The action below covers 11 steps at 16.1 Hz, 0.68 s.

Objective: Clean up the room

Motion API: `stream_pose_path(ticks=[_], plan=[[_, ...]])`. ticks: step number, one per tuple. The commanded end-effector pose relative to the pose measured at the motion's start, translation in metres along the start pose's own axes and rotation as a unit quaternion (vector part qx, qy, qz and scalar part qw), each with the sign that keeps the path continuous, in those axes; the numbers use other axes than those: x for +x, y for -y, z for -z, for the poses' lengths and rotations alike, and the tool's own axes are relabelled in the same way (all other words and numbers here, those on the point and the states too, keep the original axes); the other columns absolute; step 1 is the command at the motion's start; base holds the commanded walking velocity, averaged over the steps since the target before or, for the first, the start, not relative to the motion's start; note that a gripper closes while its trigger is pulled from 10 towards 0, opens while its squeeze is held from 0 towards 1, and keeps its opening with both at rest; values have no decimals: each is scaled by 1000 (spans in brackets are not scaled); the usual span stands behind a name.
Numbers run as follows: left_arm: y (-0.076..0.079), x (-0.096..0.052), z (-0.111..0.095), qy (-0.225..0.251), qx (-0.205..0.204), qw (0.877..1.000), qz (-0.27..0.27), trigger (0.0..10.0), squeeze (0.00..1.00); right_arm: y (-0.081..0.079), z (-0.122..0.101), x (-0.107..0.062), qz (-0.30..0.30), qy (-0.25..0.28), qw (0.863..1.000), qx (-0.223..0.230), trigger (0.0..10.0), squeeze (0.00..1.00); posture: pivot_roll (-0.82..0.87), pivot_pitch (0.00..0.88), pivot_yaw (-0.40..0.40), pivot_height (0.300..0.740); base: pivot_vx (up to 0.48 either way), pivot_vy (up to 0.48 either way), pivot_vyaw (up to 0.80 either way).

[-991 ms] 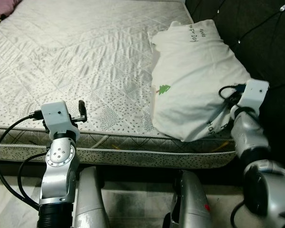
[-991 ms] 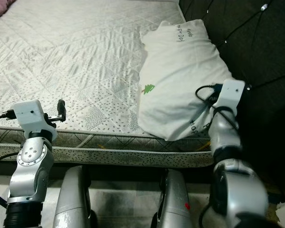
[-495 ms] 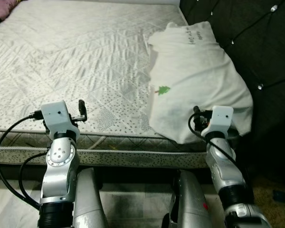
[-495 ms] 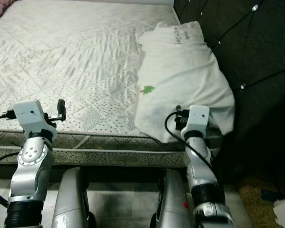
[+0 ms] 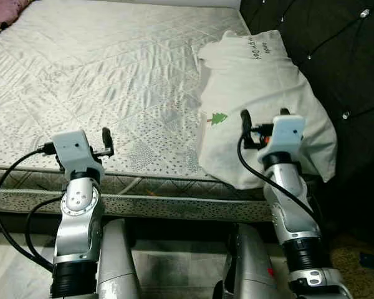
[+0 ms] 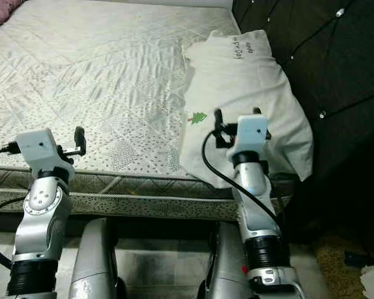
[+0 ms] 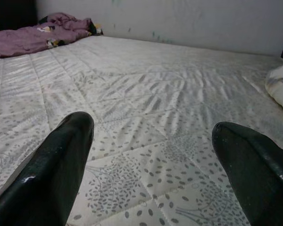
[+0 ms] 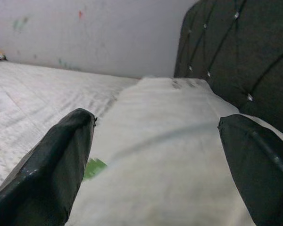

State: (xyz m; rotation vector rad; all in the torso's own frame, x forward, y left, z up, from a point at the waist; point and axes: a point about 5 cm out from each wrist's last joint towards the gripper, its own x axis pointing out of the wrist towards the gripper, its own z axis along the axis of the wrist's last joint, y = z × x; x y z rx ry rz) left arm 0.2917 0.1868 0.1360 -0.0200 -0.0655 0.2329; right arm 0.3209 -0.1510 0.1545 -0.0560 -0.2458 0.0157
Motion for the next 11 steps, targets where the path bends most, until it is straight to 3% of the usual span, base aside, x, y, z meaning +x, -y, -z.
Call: stream_pose_path(ticks=[1,11], plan=[[1,2,0,2,-2,1000,0,10000,0,-2,-11,4,-6,15,1000,8,10000,0,76,0,-44,509,0,0,0],[3,4,-1,5,-5,1000,4,10000,0,-4,-10,10,3,0,1000,31,10000,0,74,0,-40,634,0,0,0]])
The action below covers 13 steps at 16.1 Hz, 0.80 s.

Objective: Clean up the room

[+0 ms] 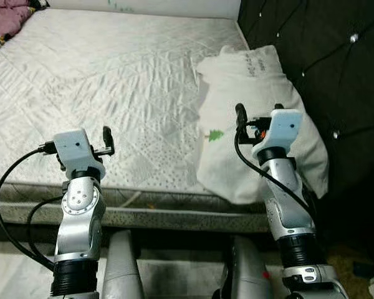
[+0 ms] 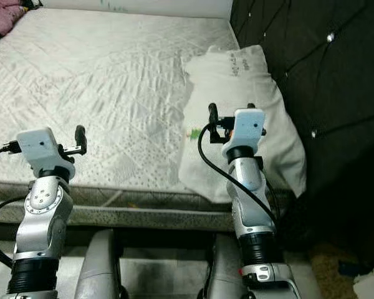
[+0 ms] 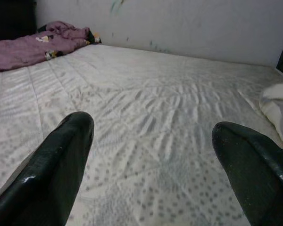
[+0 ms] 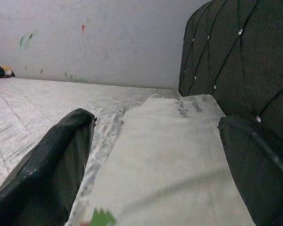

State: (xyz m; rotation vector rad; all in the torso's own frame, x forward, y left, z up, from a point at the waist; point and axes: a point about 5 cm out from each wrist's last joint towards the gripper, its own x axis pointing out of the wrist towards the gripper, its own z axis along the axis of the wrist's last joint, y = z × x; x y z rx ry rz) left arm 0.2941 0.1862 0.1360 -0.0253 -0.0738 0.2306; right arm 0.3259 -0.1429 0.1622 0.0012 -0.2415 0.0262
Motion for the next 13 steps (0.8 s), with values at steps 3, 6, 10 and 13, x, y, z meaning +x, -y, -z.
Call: stream_pose_path(ticks=[3,6,10,13], plan=[[3,3,-1,4,-2,1000,5,10000,0,3,-3,4,4,2,1000,3,10000,0,75,0,-39,669,0,0,0],[4,4,-2,6,-2,1000,7,10000,0,3,-3,5,4,2,1000,2,10000,0,74,0,-37,699,0,0,0],[4,6,-3,10,-2,1000,9,10000,0,5,-1,5,8,-1,1000,1,10000,0,70,0,-35,740,0,0,0],[7,9,-4,13,-3,1000,13,10000,0,8,2,5,16,-5,1000,-6,10000,0,63,0,-30,740,0,0,0]])
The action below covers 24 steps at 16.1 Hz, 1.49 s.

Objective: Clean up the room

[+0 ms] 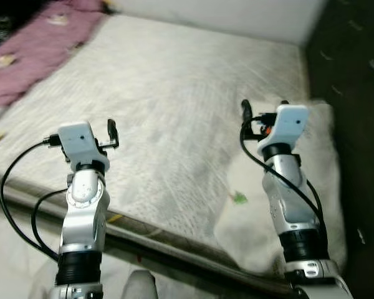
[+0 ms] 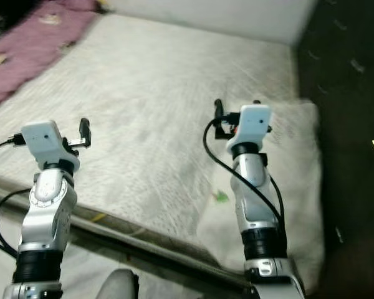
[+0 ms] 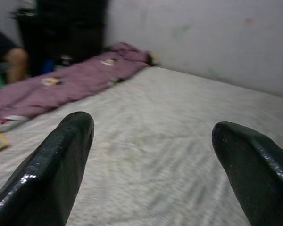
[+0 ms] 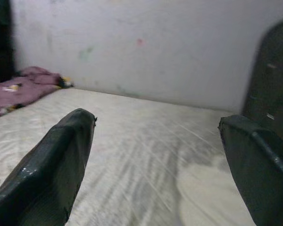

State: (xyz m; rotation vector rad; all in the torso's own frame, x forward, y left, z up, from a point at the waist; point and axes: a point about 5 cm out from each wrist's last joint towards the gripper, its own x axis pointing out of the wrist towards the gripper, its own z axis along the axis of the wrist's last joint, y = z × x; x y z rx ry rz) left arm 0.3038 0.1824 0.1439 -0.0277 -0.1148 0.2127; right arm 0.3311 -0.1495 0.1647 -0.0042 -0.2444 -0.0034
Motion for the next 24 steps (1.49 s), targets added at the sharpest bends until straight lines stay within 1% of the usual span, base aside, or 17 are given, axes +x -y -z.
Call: stream_pose_path(ticks=[1,3,5,6,8,10,13,15,17,19,20,23,24], plan=[[2,1,3,-6,0,1000,6,10000,0,3,6,-2,7,-8,1000,-9,10000,0,62,0,-29,740,0,0,0],[3,1,3,-4,-3,1000,8,10000,0,1,9,-5,6,-11,1000,-16,10000,0,61,0,-30,740,0,0,0],[4,1,4,-6,-4,1000,7,10000,0,1,13,-6,13,-21,999,-38,10000,0,61,0,-32,740,0,0,0],[5,2,4,-7,-3,1000,7,10000,0,-2,12,-5,3,-19,999,-44,10000,0,60,0,-34,740,0,0,0],[6,6,2,1,-10,1000,12,10000,0,-3,3,0,-5,9,999,-42,10000,0,61,0,-34,740,0,0,0],[8,10,-1,5,-11,1000,13,10000,0,-2,0,7,1,18,999,-43,10000,0,65,0,-34,740,0,0,0],[6,13,-4,14,-20,1000,8,10000,0,-4,0,10,1,21,999,-39,10000,0,72,0,-42,740,0,0,0],[6,12,-3,19,-20,1000,5,10000,0,-6,0,10,-4,25,999,-37,10000,0,72,0,-44,740,0,0,0],[7,14,-3,20,-24,999,6,10000,0,-8,-4,13,-6,42,998,-46,10000,0,66,0,-42,740,0,0,0],[11,15,-6,28,-29,999,16,10000,0,-8,-9,15,-9,56,997,-56,10000,0,48,0,-34,740,0,0,0],[12,17,-4,19,-31,999,15,10000,0,-5,-8,14,-3,51,997,-56,10000,0,32,0,-23,740,0,0,0],[13,18,-3,13,-39,999,31,10000,0,0,0,6,16,31,998,-44,10000,0,23,0,-11,740,0,0,0],[14,19,-4,14,-33,999,34,10000,0,-1,2,5,12,29,998,-45,10000,0,25,0,-8,740,0,0,0]])
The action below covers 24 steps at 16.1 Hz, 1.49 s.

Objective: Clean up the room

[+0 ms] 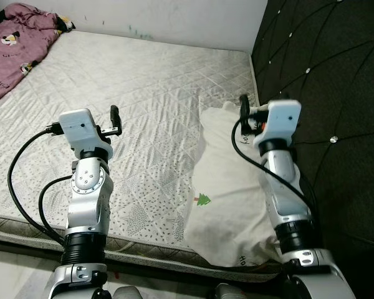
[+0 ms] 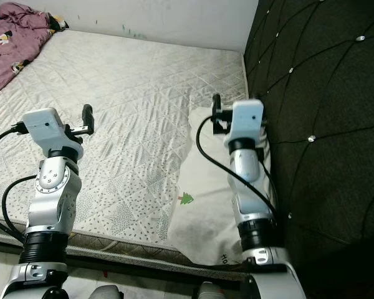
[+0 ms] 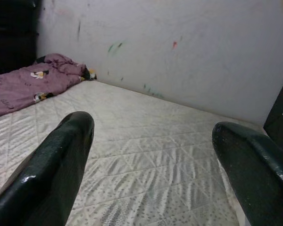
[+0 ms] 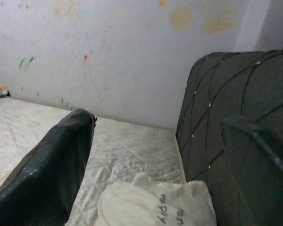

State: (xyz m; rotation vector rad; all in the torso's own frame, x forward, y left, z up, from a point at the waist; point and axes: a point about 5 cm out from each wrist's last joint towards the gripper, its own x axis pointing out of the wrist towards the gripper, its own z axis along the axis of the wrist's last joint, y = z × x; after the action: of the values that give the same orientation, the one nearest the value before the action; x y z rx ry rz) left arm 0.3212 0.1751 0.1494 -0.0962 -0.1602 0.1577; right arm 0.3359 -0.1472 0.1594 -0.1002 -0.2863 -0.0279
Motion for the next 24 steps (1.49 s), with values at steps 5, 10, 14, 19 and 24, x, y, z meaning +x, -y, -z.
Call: stream_pose_path(ticks=[5,10,14,19,24], plan=[[-8,1,-9,29,13,999,-10,10000,0,-11,-13,11,-26,26,999,9,10000,0,54,0,-27,740,0,0,0],[-8,-3,-4,19,23,1000,-7,10000,0,-3,-5,11,-6,11,1000,-22,10000,0,43,0,-29,740,0,0,0],[-9,1,-1,14,18,1000,-13,10000,0,-4,9,13,-9,-38,999,3,10000,0,33,0,-32,740,0,0,0],[-8,1,-1,13,17,1000,-12,10000,0,0,9,12,-6,-32,999,-10,10000,0,28,0,-30,740,0,0,0],[-7,3,-2,13,9,1000,-15,10000,0,5,0,16,10,-13,1000,-1,10000,0,21,0,-21,740,0,0,0]])
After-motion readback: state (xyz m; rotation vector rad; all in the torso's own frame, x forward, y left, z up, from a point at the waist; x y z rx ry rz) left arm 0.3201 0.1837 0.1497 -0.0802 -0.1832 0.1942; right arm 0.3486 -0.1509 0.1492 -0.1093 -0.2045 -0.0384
